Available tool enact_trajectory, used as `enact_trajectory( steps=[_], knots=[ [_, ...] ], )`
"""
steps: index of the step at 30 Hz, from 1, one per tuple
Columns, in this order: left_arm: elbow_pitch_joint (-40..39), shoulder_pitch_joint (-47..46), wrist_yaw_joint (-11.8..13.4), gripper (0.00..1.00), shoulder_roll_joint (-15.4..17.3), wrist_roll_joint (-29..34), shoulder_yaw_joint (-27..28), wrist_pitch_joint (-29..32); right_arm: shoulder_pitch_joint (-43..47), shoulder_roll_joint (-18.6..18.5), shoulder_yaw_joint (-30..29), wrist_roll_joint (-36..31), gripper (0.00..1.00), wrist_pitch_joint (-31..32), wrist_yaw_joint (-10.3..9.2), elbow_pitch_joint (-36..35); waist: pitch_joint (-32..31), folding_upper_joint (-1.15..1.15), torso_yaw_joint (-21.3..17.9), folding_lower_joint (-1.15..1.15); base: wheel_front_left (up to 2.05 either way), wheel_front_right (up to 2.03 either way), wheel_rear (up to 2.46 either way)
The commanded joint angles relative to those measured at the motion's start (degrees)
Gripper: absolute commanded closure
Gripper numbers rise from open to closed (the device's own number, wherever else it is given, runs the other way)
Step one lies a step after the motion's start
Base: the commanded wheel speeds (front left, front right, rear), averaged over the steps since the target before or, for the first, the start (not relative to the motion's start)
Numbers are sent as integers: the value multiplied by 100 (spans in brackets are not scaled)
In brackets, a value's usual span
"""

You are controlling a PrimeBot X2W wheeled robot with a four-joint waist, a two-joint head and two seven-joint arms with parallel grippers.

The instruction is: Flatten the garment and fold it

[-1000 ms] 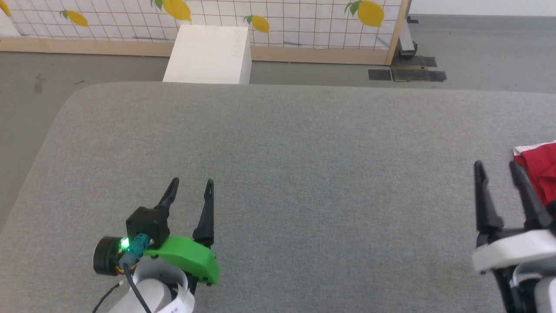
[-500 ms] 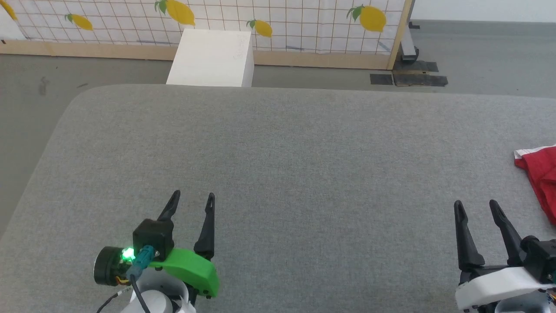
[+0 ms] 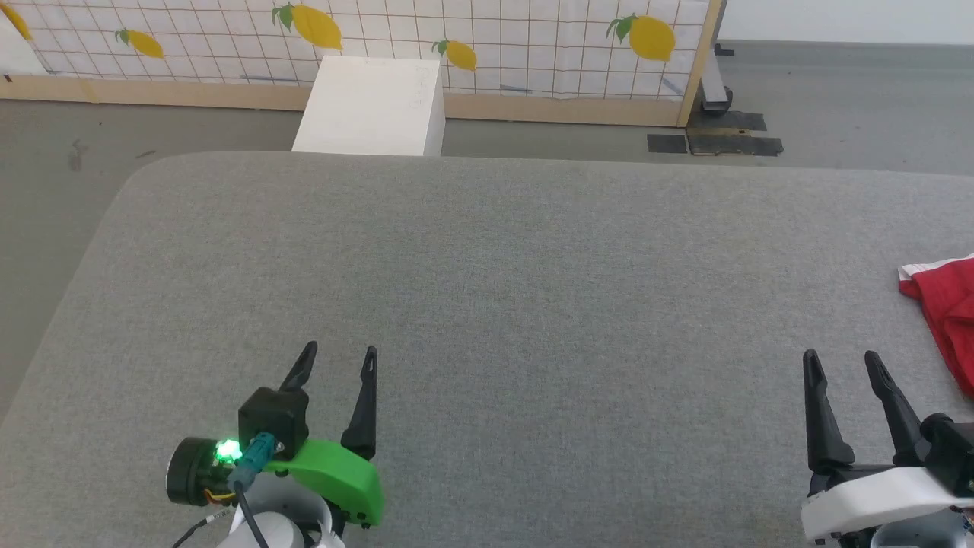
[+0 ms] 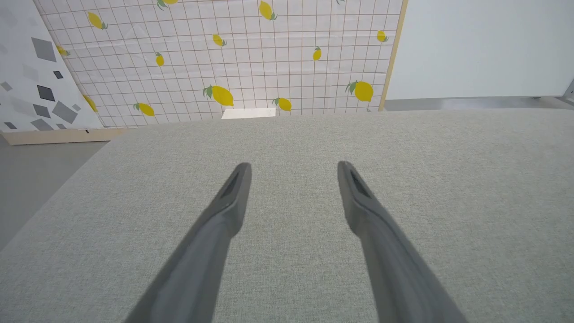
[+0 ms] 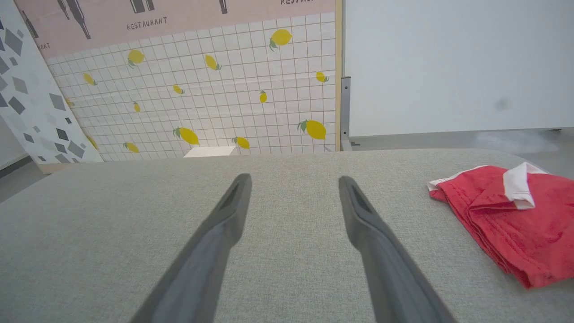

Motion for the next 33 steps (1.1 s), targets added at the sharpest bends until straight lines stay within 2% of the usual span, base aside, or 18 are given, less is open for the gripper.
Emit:
enact_trajectory(
  steps=[1,4,5,9,33],
  knots=[
    [9,35,35,0,-1,-6,2,22,-15,21,-8,27,0,29,-8,-28,5,0,-4,0,0,0,0],
    [9,24,24,0,-8,-22,-5,26,-33,28,-13,36,0,36,-8,-40,24,0,-3,0,0,0,0],
    [7,0,10,100,-2,-8,-7,25,0,13,-7,4,100,40,0,-12,25,0,-4,0,0,0,0],
    [7,0,8,100,-5,-5,-5,26,0,12,-5,3,100,40,0,-5,26,0,-4,0,0,0,0],
    [-47,211,-412,100,-458,652,734,256,-106,18,139,-181,100,155,-1,35,-27,0,-54,0,0,0,0]
  ],
)
